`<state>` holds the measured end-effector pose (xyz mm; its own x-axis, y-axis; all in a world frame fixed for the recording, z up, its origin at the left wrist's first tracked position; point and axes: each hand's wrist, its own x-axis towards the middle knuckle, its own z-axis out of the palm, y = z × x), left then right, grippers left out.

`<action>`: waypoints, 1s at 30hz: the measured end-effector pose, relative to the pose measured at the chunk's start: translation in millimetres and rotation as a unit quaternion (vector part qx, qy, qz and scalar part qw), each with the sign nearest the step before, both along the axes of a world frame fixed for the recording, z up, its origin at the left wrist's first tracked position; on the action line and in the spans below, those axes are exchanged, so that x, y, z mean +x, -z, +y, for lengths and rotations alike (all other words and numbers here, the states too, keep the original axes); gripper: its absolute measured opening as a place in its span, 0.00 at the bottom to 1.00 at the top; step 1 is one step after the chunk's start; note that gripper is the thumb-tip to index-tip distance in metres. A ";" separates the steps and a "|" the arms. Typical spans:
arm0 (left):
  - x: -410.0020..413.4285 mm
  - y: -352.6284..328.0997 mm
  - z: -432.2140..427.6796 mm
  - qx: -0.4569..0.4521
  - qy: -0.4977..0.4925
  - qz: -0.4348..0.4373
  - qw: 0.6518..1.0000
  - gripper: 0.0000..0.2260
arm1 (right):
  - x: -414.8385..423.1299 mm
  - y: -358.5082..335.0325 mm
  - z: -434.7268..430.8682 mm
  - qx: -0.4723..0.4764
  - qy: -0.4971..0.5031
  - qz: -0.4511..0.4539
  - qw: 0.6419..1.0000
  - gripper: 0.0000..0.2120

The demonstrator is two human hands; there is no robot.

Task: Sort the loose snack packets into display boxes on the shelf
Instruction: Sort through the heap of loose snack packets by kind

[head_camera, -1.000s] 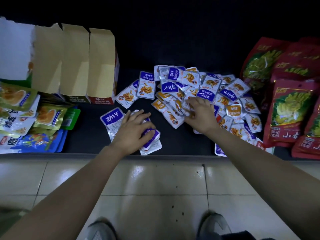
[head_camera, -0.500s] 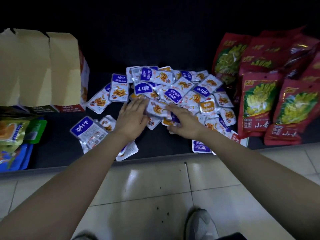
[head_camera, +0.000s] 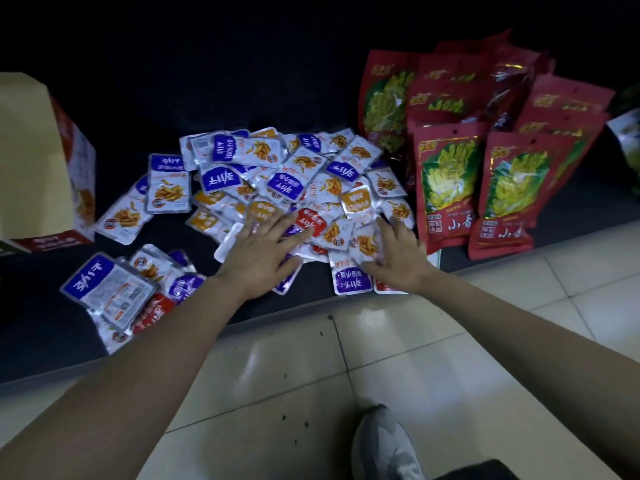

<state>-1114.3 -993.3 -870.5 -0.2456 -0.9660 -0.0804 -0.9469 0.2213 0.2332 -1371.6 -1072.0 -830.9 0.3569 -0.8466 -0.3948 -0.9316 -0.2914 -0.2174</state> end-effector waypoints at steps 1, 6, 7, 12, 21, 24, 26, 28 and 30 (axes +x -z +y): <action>3.6 0.6 3.1 -0.009 -0.009 0.010 1.000 0.28 | -2.8 5.3 4.4 0.011 0.002 0.018 1.000 0.43; 17.4 -2.6 19.0 -0.012 -0.046 0.028 0.998 0.24 | 21.7 20.6 8.8 0.016 -0.009 0.007 1.000 0.44; 17.8 -4.9 20.8 -0.017 -0.054 0.027 0.998 0.24 | 30.1 19.9 7.3 0.022 -0.012 -0.008 1.000 0.44; 9.2 -21.1 16.5 -0.099 -0.095 0.050 0.989 0.22 | 54.2 18.8 6.5 0.072 -0.064 -0.145 0.985 0.41; -14.8 -15.7 7.9 0.045 -0.025 0.053 0.997 0.28 | 26.6 15.9 -8.3 0.022 -0.058 -0.205 0.977 0.30; -3.7 -14.9 17.1 -0.018 -0.023 0.060 0.998 0.24 | 29.0 21.2 -9.8 -0.026 -0.080 -0.209 0.974 0.24; -0.8 -18.4 19.9 -0.030 -0.035 0.065 0.997 0.21 | 36.4 17.7 -16.1 -0.080 -0.079 -0.249 0.962 0.24; -1.6 -24.1 19.7 -0.036 -0.055 0.076 0.995 0.21 | 47.2 15.4 -20.8 -0.068 -0.102 -0.243 0.962 0.28; -0.2 -28.8 14.7 -0.059 -0.079 0.082 0.992 0.21 | 57.7 17.2 -17.3 -0.010 -0.132 -0.189 0.973 0.31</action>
